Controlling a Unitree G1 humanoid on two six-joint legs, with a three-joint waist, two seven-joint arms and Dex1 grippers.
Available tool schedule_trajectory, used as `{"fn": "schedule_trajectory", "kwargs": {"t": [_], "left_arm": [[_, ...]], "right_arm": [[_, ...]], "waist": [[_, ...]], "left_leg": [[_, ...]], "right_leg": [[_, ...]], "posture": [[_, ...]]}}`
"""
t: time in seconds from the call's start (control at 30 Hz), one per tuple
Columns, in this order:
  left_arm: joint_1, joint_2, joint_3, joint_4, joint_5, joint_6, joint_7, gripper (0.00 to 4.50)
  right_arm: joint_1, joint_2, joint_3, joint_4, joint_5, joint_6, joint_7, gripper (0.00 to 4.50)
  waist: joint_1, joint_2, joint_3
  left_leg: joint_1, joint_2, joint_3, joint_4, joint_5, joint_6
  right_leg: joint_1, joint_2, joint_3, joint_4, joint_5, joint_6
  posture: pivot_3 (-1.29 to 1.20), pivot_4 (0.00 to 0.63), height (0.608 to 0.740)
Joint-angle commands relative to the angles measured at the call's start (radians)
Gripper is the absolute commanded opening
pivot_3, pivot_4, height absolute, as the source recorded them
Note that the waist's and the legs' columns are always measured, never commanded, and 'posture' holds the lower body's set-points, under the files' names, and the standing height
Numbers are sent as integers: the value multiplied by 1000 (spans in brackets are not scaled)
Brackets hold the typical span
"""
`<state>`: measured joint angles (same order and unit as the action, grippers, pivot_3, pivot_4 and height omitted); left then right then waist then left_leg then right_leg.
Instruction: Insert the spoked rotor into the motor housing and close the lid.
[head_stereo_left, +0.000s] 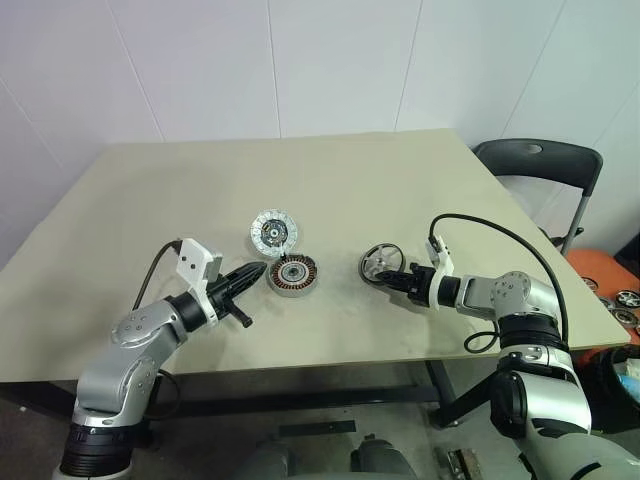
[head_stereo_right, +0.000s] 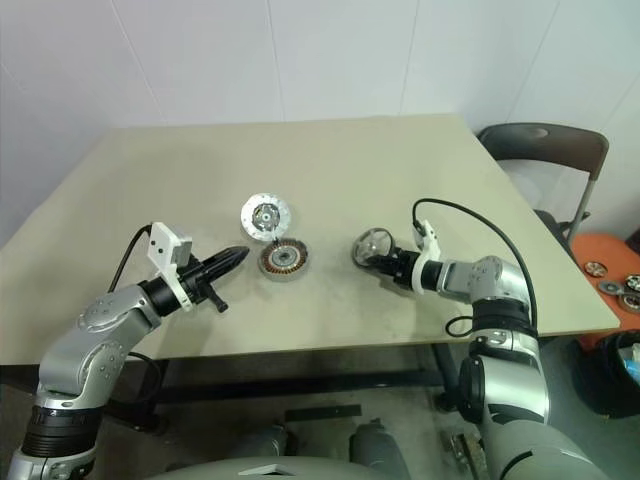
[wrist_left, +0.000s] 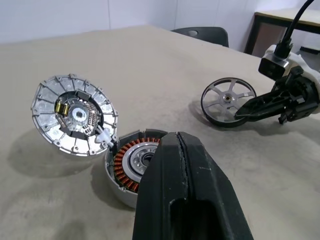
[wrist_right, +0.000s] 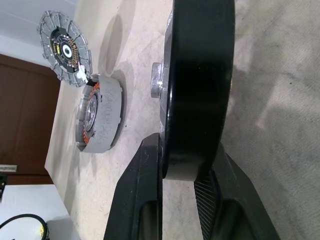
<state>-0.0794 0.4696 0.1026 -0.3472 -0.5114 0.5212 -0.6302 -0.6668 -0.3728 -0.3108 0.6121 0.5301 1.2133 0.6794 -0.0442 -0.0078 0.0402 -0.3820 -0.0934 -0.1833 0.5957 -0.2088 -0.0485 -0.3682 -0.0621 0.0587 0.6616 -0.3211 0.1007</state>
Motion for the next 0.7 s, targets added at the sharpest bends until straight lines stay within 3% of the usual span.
{"fn": "schedule_trajectory", "kwargs": {"t": [0.03,0.2,0.4,0.7], "left_arm": [[4,14,22,-9,-2,-28,-14,0],[26,22,40,23,0,-70,-46,0],[29,39,55,77,1,-121,-95,0],[51,33,49,78,17,-158,-97,0]], "right_arm": [[12,36,17,-21,22,15,-2,750],[-26,124,-56,-149,148,136,-7,750],[-88,298,-154,-217,262,242,-117,750],[-113,497,-170,-127,217,146,-329,750]], "waist": [[-1,0,0],[-4,2,1],[7,3,2],[2,4,2]], "left_leg": [[0,0,0,0,0,0],[-1,1,1,-1,0,0],[-5,0,-1,-1,0,0],[-5,0,-1,-2,0,0]], "right_leg": [[0,0,0,0,0,0],[-3,1,1,1,1,0],[-6,0,0,1,1,0],[-7,0,0,1,1,0]], "posture": [[0,0,740],[0,0,740],[0,0,740],[0,0,740]]}}
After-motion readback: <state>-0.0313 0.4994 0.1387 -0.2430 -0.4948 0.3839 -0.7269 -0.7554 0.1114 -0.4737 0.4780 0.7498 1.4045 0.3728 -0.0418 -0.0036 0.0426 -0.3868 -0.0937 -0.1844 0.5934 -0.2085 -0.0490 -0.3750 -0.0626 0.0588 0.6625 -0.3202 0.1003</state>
